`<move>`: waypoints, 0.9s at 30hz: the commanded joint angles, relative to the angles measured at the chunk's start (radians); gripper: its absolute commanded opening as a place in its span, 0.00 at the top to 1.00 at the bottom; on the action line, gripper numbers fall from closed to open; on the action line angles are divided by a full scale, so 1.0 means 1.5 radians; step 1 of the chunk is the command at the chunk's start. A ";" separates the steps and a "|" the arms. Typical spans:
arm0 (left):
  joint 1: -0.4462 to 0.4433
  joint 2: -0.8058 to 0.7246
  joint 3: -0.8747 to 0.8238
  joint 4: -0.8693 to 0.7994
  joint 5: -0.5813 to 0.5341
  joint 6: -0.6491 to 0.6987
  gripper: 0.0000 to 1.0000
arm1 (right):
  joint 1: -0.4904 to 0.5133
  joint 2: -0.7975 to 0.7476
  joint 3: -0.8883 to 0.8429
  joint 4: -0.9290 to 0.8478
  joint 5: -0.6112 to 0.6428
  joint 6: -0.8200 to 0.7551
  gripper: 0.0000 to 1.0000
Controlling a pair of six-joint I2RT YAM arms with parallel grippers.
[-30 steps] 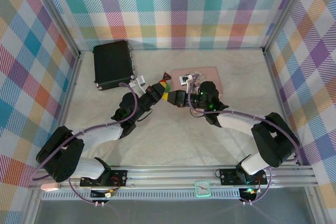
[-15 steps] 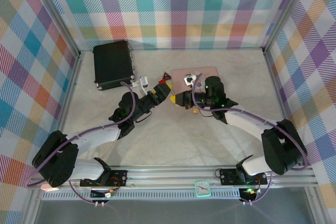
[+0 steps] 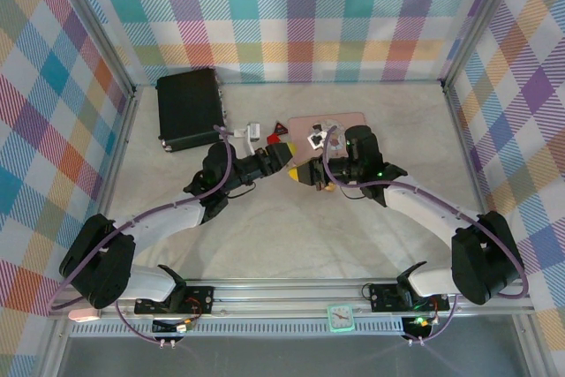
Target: Unlock a padlock with a key
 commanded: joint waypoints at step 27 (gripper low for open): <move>0.004 -0.035 -0.017 0.066 -0.086 0.069 1.00 | -0.030 -0.115 -0.126 0.197 0.130 0.207 0.42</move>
